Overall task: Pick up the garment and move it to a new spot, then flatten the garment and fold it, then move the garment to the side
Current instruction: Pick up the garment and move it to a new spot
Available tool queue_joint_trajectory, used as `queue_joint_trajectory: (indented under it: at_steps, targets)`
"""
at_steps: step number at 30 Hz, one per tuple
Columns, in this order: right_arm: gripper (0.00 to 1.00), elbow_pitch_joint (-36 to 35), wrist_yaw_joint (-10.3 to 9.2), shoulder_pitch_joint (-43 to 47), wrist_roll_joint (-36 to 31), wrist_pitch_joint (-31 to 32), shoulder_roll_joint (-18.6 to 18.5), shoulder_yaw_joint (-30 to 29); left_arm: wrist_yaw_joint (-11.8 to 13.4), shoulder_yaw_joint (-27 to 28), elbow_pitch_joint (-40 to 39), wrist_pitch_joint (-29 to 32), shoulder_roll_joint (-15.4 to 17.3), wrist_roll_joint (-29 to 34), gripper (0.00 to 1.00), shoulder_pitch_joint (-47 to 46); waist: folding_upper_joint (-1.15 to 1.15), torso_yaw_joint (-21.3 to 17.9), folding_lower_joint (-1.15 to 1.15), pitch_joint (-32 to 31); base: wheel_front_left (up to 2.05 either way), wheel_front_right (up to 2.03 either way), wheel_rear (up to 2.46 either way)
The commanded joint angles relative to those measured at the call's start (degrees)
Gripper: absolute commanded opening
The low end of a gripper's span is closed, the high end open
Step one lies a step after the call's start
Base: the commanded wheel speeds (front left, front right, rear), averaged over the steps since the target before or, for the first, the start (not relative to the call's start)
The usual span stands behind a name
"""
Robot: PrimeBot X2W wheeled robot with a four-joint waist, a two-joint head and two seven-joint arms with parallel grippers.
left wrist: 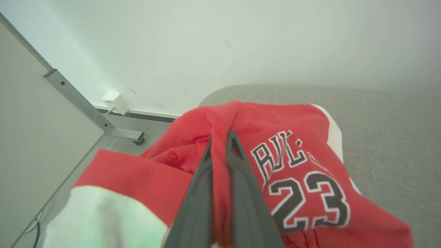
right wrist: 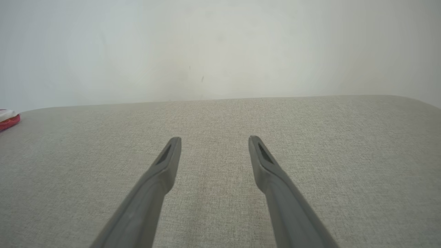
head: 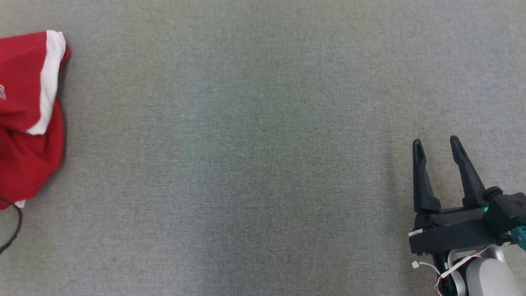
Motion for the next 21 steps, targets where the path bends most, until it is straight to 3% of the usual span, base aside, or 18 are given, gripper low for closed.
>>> queue_joint_trajectory:
  at_steps: [1, 9, 15, 21]
  targets:
    - [1.0, 0.2, -0.12, 0.9, -0.1, -0.4, 0.1, 0.0, 0.1, -0.1, -1.4, -2.3, 0.3, 0.5, 0.0, -1.5, -0.01, 0.9, 0.0, -1.5, 0.0, 0.0, 0.0]
    - [1.0, 2.9, -0.12, 1.6, 1.0, -1.7, 0.6, 0.9, -0.9, -2.5, -10.1, -8.8, 0.0, 2.1, 0.0, -6.5, -0.01, 1.1, 0.0, -5.8, 0.0, 0.0, 0.0]
    - [1.0, 4.9, -0.12, 2.2, 1.9, -3.2, 1.1, 1.5, -1.5, -4.9, -17.4, -8.1, -1.0, 2.5, 0.0, -9.4, -0.01, -1.0, 0.0, -8.0, 0.0, 0.0, 0.0]
    - [1.0, 7.4, -0.12, 2.6, 3.4, -5.0, 1.4, 2.0, -1.6, -8.7, -27.5, -4.5, -3.9, 2.2, 0.0, -12.0, -0.01, -5.1, 0.0, -10.1, 0.0, 0.0, 0.0]
